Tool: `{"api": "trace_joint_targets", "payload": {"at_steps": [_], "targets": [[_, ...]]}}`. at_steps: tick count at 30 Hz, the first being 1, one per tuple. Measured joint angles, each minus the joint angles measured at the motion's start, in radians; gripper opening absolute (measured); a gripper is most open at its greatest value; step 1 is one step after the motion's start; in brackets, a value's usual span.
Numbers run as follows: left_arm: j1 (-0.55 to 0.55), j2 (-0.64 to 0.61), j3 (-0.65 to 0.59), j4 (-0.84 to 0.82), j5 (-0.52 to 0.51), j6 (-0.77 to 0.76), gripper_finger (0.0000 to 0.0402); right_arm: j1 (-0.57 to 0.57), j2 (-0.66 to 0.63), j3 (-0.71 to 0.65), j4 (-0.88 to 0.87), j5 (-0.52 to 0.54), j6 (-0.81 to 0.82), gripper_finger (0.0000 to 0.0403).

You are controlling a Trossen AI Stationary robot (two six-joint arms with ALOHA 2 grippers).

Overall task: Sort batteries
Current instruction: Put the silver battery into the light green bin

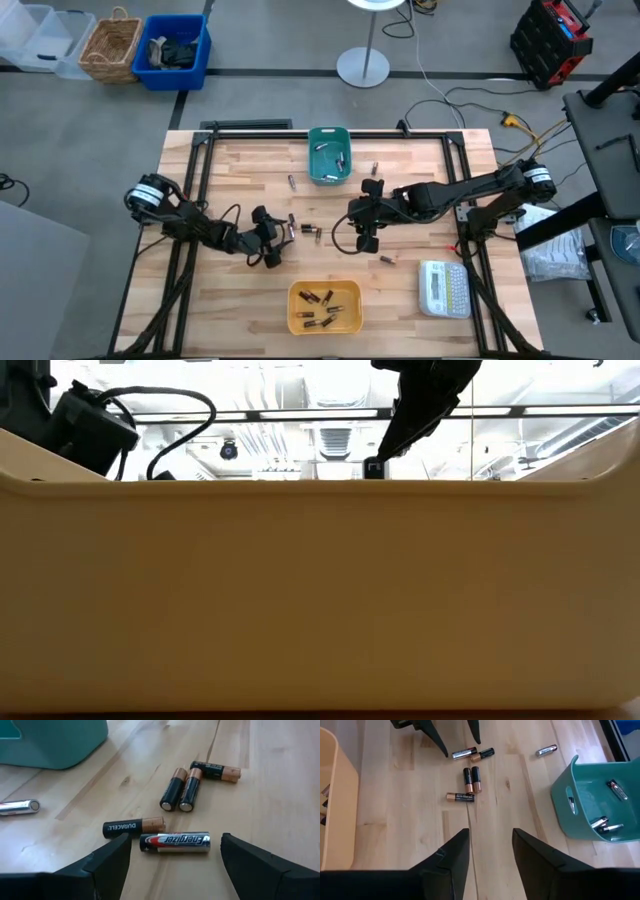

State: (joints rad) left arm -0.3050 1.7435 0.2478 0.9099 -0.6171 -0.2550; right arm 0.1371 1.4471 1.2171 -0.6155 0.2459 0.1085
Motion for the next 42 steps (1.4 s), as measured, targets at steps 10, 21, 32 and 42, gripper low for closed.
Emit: {"api": "trace_joint_targets", "payload": {"at_steps": [10,21,32,42], "targets": [[0.004,0.057,-0.002,0.068,-0.001,-0.012,0.0282,0.000,0.000,0.000,0.002,0.000,-0.004,0.0148],[0.012,0.088,-0.003,0.107,0.000,-0.023,0.0282,0.000,0.000,0.000,0.004,0.000,-0.007,0.0139],[0.027,0.088,-0.003,0.108,0.015,-0.020,0.0282,0.000,0.000,0.000,0.005,0.000,-0.009,0.0143],[0.038,0.087,-0.003,0.110,0.034,-0.016,0.0282,0.000,0.000,-0.001,0.009,0.000,-0.015,0.0141]]}}
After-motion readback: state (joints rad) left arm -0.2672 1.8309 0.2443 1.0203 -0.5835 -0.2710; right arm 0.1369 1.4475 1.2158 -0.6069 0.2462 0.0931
